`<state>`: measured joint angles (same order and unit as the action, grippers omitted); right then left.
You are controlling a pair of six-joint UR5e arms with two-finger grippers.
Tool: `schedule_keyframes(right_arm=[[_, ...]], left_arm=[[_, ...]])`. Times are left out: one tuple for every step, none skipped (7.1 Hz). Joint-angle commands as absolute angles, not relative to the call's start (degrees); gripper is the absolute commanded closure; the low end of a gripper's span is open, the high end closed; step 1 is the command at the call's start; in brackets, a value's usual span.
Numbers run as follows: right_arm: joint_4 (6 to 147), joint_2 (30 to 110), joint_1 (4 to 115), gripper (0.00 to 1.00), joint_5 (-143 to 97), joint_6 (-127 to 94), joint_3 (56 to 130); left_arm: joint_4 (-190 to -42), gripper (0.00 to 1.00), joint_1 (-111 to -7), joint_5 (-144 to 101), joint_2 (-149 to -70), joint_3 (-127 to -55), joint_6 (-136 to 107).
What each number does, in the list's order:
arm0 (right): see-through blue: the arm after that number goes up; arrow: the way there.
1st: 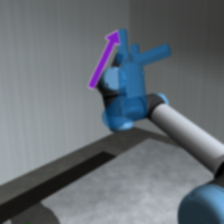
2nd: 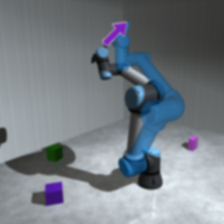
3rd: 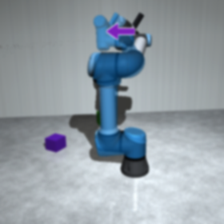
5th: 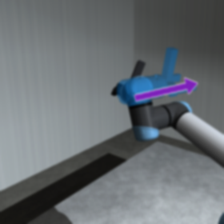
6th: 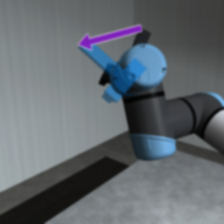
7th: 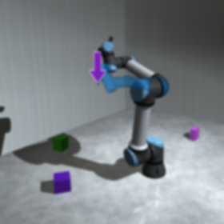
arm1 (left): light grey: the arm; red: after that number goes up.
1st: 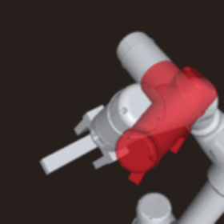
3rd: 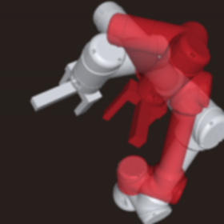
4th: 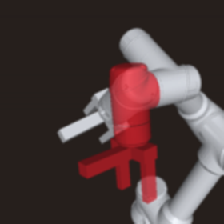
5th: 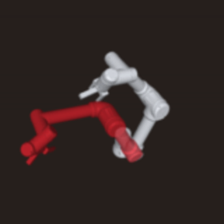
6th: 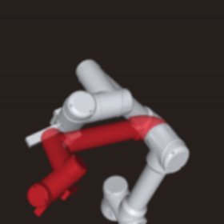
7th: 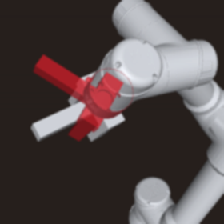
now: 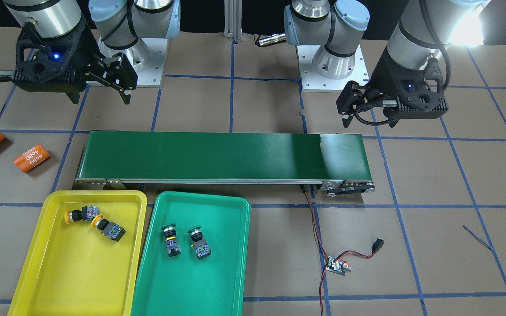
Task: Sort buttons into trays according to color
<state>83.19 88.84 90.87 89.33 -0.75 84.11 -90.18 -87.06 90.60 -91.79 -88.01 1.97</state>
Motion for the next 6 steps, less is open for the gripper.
schedule_keyframes(right_arm=[[83.8, 88.8, 90.9, 0.00, 89.2, -0.7, 84.1], [84.0, 88.7, 90.9, 0.00, 89.1, -0.6, 84.1], [84.7, 88.8, 90.9, 0.00, 89.2, -0.5, 84.1], [84.7, 89.2, 90.8, 0.00, 89.2, -0.4, 84.0], [84.7, 89.3, 90.8, 0.00, 89.2, 0.2, 84.2], [84.7, 89.3, 90.8, 0.00, 89.1, 0.2, 84.2]], left_arm=[[-90.2, 0.00, -87.1, 90.5, -91.7, -88.0, 1.9], [-90.3, 0.00, -87.0, 90.6, -91.7, -87.8, 1.9], [-90.3, 0.00, -87.1, 90.5, -91.6, -87.7, 1.9], [-90.3, 0.00, -87.0, 90.5, -91.3, -87.7, 1.9], [-90.3, 0.00, -87.0, 90.4, -91.5, -87.7, 1.9], [-90.3, 0.00, -87.0, 90.4, -91.5, -87.7, 1.9]])
